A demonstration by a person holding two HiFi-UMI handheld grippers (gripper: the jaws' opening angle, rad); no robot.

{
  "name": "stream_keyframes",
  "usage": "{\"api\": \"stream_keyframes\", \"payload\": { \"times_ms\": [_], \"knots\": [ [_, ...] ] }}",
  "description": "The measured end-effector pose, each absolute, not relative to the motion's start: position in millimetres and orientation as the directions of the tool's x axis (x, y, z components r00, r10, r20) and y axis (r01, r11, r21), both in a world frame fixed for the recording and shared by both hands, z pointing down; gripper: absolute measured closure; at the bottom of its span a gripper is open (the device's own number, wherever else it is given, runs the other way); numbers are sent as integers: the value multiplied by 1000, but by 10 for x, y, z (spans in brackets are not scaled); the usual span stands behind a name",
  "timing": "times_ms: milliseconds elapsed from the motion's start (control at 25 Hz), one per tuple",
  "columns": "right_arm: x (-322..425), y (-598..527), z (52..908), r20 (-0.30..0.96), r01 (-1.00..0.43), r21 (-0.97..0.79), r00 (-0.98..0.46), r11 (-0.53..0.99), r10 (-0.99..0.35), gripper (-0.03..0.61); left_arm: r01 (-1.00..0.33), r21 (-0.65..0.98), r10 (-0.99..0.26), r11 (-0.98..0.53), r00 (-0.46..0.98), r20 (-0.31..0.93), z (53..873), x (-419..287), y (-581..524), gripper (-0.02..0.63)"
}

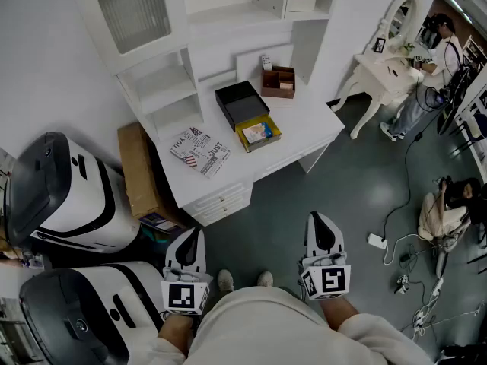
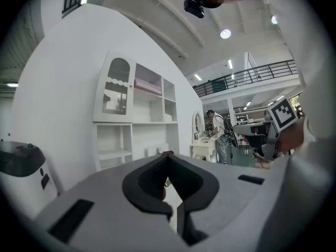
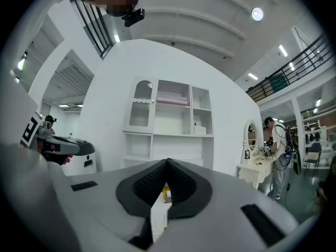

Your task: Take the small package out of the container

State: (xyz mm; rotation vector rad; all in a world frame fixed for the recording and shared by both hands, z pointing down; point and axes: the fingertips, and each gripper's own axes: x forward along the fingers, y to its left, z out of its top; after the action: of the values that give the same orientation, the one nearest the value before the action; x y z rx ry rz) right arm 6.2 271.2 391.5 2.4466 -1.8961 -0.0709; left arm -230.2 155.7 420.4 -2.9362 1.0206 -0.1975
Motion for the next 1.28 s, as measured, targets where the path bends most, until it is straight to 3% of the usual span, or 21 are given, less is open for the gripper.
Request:
{"api": "stream_keyframes", "payload": {
  "times_ms": [720,760,800,840,880,1000,1280],
  "knots": [
    [67,2654,3940,-23,-977,46,207,-207,-978,549,-616,-77,-621,-784,776,114,4223,-2252,1555,606],
    [70,2650,3946,-24,-979,36,199,-200,-980,524,-615,-78,-620,-784,776,113,4220,-2249,1559,606],
    [75,2642,3955,-23,-981,25,191,-192,-981,322,-617,-77,-622,-783,775,113,4223,-2251,1561,606],
    [81,2636,3961,-22,-982,20,185,-185,-983,229,-619,-74,-624,-782,773,115,4230,-2257,1562,606],
    [86,2639,3956,-25,-983,26,182,-183,-983,200,-621,-72,-625,-780,772,117,4237,-2262,1564,606],
    [91,2687,3867,-64,-979,64,190,-194,-980,156,-622,-71,-626,-780,771,120,4245,-2263,1572,606],
    [91,2768,3800,-98,-978,71,191,-198,-977,154,-620,-74,-624,-781,772,118,4247,-2203,1622,606]
  ]
}}
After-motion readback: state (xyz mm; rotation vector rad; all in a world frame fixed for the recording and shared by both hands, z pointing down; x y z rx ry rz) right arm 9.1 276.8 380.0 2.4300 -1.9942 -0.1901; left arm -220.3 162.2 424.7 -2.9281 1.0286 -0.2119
